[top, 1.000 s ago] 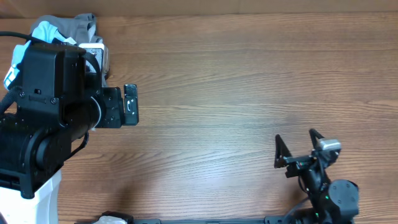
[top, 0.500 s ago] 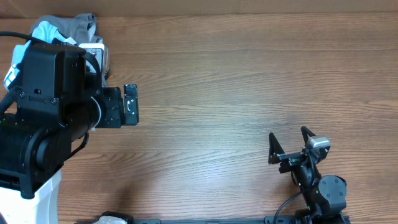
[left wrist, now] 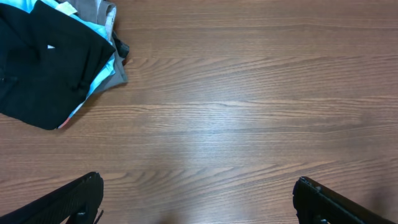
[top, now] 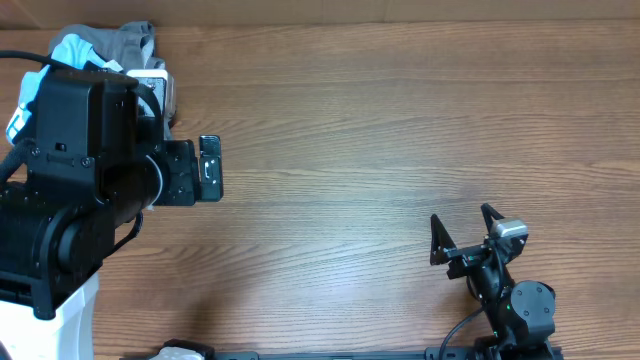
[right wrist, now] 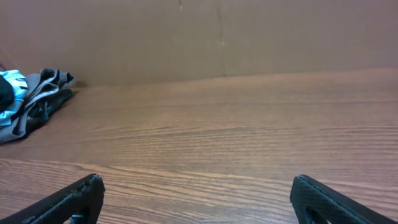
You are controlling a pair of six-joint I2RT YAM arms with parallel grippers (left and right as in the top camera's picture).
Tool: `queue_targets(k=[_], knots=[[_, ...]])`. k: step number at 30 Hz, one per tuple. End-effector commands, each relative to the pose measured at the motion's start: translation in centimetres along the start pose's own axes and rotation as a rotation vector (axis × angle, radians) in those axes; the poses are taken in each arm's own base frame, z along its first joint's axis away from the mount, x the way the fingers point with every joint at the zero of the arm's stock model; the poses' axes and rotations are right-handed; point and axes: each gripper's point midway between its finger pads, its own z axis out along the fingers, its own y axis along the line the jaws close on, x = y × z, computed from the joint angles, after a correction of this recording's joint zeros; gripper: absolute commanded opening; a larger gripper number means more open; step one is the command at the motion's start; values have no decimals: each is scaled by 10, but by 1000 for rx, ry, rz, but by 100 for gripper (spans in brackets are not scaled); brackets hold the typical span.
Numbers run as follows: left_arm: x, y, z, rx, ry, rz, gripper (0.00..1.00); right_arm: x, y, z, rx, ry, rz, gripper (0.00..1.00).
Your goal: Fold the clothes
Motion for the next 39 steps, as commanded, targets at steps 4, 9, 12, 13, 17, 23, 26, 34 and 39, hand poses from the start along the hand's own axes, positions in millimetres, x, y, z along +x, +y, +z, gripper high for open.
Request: queue_targets(k=[4,9,12,13,17,23,26,34,39], knots=[[-1,0,1,-6,0,-10,100,-3,0,-1,1,-13,-4,100],[-1,0,1,-6,0,-9,100,-3,0,-1,1,-13,-4,100],[-1,0,1,-6,0,-10,100,-3,0,-1,1,-13,-4,100],[-1,0,1,-6,0,-10,100,-3,0,-1,1,-13,-4,100],[-1,0,1,-6,0,-10,100,-3,0,-1,1,-13,-4,100],[-1,0,1,-6,0,-10,100,-3,0,-1,1,-13,-4,100],[-1,0,1,-6,0,-9,100,-3,0,-1,1,-13,-4,100],[-9,17,-5,-106,-60,21,100,-3,0,-1,1,-13,-4,100],[-40,27,-23,-119,-308,-35,100,-3,0,-1,1,-13,-4,100]])
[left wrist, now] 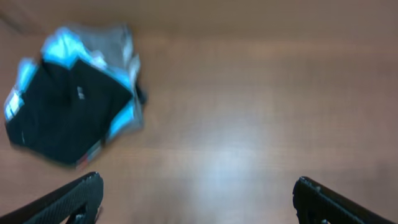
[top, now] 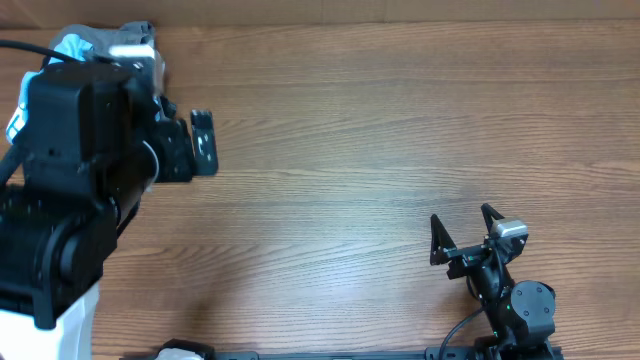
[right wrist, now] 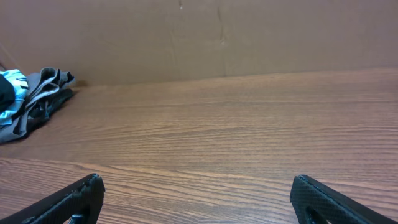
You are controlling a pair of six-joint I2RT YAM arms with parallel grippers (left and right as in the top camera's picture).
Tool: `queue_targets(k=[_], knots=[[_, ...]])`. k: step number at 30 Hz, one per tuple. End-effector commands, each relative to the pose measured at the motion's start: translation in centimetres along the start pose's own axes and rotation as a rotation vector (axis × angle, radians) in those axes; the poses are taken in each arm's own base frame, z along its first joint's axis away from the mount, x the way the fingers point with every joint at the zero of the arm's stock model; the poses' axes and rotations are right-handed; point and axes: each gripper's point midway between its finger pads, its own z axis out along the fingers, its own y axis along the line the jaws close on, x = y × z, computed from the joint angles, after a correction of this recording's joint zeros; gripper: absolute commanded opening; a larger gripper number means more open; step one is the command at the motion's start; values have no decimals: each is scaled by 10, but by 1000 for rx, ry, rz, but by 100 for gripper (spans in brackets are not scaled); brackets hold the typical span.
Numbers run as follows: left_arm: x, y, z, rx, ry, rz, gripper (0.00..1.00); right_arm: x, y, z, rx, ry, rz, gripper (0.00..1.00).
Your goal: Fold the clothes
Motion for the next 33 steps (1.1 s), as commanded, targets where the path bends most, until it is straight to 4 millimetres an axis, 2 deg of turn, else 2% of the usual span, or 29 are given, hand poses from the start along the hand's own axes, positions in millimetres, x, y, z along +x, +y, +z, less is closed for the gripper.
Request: queue_targets(k=[1,5,8,16,21,27,33], knots=[[-5,20,-16,-53,-125,-31,100,-4,0,-1,1,-14,-4,100],[1,30,-9,-29,-238,-84,100,-4,0,-1,1,-14,-4,100],[13,41,-3,-32,-310,-98,100,-4,0,-1,1,-14,-4,100],[63,58,8,-79,-463,-14,100,-4,0,-1,1,-14,-4,100],[99,56,20,-58,-536,24,100,-4,0,-1,1,-14,-4,100],[145,59,48,-54,-616,22,100,-4,0,-1,1,-14,-4,100],[180,58,80,-30,-643,28,100,-4,0,-1,1,-14,-4,100]])
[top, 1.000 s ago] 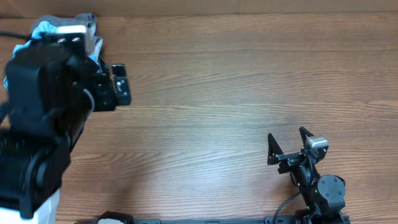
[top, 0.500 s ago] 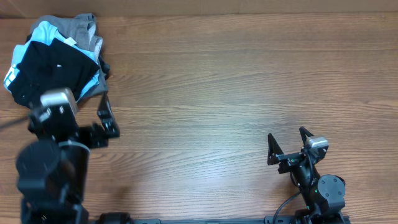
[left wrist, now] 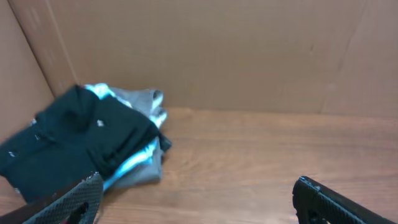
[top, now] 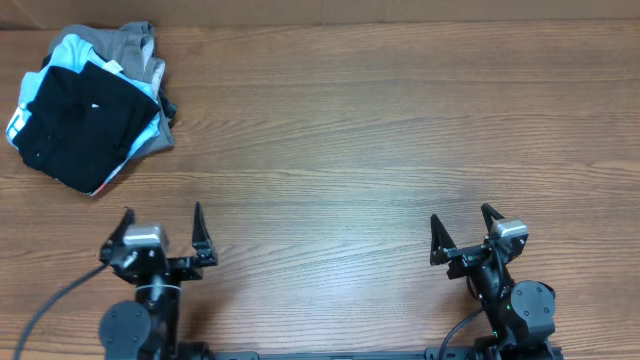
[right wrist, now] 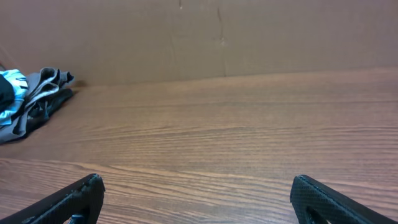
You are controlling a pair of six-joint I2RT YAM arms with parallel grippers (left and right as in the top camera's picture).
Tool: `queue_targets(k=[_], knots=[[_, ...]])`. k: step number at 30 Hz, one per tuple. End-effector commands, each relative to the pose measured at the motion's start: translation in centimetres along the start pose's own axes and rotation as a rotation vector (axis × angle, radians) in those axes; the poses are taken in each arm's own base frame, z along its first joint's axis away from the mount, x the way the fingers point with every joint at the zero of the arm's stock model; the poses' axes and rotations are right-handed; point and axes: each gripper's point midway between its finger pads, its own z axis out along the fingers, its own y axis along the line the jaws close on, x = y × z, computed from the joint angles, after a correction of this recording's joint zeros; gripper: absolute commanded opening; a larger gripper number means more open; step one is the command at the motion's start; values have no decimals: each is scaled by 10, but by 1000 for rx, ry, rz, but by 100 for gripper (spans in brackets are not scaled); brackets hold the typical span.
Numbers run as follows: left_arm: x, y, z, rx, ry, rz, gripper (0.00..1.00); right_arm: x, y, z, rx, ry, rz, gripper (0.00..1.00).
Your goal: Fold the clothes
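Observation:
A stack of folded clothes (top: pixel 90 105) lies at the table's far left corner: a black garment on top, light blue and grey ones beneath. The left wrist view has the stack (left wrist: pixel 87 143) ahead to the left; the right wrist view catches only its grey edge (right wrist: pixel 34 102). My left gripper (top: pixel 160 232) rests open at the near left edge, well short of the stack, with nothing between its fingers. My right gripper (top: pixel 467 230) rests open at the near right edge, empty.
A brown cardboard wall (left wrist: pixel 205 56) stands along the table's far side, with another panel at the left. Bare wood tabletop (top: pixel 380 130) stretches between the stack and both grippers.
My left arm has left the stack at the far left and now sits at the near left edge, open and empty. The stack is fully uncovered. The right arm has not moved.
My left arm first reached over the far-left stack, its open gripper a little right of the clothes. Then it stood further back over the stack. Now it is drawn back to the near edge, the folded pile left in the corner. The right gripper stayed parked throughout.

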Motion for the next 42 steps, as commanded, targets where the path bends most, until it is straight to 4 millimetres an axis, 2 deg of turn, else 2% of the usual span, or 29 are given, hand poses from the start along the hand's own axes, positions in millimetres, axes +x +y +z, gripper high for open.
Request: queue_targets(k=[1,4,13,14,42], knots=[[21,-3,2,23,-22,15,100,-4,0,-1,1,-15,-5,100],[41,-4,12,28,-9,1,100,-4,0,-1,1,-15,-5,100],[84,-7,30,48,-2,2,100,-4,0,-1,1,-15,-5,100],[80,-8,30,50,-19,0,100,-4,0,-1,1,-15,-5,100],[83,-7,30,47,-5,1,100,-4,0,-1,2,-15,-5,100]])
